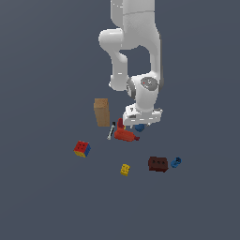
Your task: Pick up a designated object from a clutter of objects.
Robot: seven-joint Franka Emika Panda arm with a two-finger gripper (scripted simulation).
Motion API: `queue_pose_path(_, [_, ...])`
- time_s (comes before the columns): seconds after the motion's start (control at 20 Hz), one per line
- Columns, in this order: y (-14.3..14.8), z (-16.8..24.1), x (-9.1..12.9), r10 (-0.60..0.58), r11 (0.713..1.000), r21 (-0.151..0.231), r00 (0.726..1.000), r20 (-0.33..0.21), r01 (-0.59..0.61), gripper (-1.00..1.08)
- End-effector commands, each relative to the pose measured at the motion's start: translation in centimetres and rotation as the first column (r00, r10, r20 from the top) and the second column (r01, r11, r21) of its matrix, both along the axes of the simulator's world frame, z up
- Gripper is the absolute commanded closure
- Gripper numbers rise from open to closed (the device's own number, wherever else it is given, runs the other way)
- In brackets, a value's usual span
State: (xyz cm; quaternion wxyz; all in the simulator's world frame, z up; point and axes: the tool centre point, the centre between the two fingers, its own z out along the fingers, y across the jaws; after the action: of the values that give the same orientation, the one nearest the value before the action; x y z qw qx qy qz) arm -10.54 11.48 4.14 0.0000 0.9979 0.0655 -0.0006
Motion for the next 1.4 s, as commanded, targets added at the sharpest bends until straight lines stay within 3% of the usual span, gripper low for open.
queue_pose_path(0.0, [0.0,-0.6,0.0,0.000,1.000,0.000,1.000,0.001,0.000,-0.92])
queue_pose_path(0.15, [0.0,-0.8,0.0,0.000,1.000,0.000,1.000,0.001,0.000,-0.92])
queue_pose_path(0.2, [0.0,-0.8,0.0,0.000,1.000,0.000,1.000,0.001,0.000,1.08])
queue_pose_path(0.9, [-0.2,-0.4,0.2,0.000,1.000,0.000,1.000,0.002,0.000,1.08])
queue_pose_path(1.35, [-1.9,2.8,2.1,0.001,1.000,0.001,1.000,0.002,-0.001,1.08])
